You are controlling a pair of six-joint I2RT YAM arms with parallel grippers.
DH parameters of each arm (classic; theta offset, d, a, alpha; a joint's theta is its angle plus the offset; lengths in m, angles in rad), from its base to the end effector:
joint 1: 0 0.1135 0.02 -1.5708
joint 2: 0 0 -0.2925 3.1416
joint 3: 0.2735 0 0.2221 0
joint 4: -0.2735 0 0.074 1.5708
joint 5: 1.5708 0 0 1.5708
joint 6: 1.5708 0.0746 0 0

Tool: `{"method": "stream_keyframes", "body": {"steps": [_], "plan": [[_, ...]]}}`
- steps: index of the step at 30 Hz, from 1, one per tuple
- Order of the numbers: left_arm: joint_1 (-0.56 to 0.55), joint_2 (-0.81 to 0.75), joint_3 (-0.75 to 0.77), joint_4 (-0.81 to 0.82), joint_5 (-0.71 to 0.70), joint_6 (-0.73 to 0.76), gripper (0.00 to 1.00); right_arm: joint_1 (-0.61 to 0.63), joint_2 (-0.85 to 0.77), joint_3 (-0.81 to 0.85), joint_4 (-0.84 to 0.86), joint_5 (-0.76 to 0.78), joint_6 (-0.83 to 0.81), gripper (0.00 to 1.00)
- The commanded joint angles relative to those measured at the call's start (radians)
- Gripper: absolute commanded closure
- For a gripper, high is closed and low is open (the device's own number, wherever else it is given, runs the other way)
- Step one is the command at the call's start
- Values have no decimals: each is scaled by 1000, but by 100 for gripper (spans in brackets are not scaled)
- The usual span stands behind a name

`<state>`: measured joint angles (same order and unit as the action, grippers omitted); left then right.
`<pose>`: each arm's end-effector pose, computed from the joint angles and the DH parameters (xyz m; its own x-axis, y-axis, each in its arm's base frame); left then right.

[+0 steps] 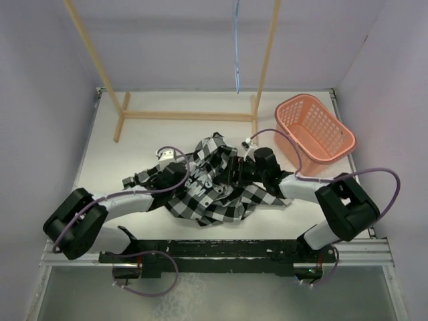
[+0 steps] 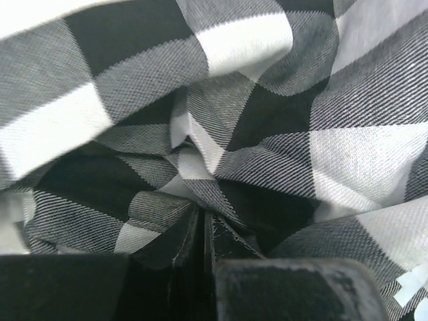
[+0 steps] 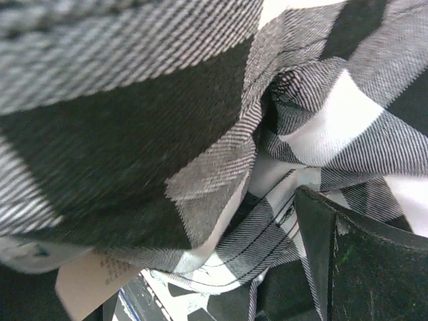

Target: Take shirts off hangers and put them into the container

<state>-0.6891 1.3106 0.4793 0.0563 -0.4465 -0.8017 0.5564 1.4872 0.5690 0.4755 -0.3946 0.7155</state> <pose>0.2012 -0.1240 0.1797 -0.6166 -0.3317 -0.7140 -0.1548 0.9403 -0.3032 0.2415 0.1839 0.2103 -0.7879 0.2231 -0.5740 -0.3520 0.6016 0.7171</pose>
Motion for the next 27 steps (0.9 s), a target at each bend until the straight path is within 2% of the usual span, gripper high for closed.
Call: {"method": "stream_keyframes", "body": {"steps": [1, 3, 12, 17, 19, 21, 25, 26, 27], "plan": [[-13, 75, -10, 170, 102, -24, 95, 49, 66, 41, 128, -26, 31, 0], [-41, 99, -10, 191, 88, -27, 100, 71, 101, 58, 152, -26, 42, 0], [-157, 151, 9, 267, 63, -22, 100, 111, 225, 104, 286, -7, 112, 0], [-209, 165, 18, 316, 67, -15, 100, 121, 255, 140, 294, 9, 128, 2], [-225, 163, 21, 326, 68, -4, 100, 120, 253, 147, 290, 16, 129, 14], [-237, 155, 20, 341, 62, 7, 100, 121, 248, 154, 281, 20, 120, 33], [-253, 119, 22, 334, 44, 24, 100, 121, 221, 166, 235, 29, 109, 90], [-255, 106, 23, 323, 41, 29, 100, 120, 207, 167, 205, 36, 110, 100], [-257, 90, 24, 312, 37, 34, 100, 121, 185, 164, 186, 47, 109, 100]]}}
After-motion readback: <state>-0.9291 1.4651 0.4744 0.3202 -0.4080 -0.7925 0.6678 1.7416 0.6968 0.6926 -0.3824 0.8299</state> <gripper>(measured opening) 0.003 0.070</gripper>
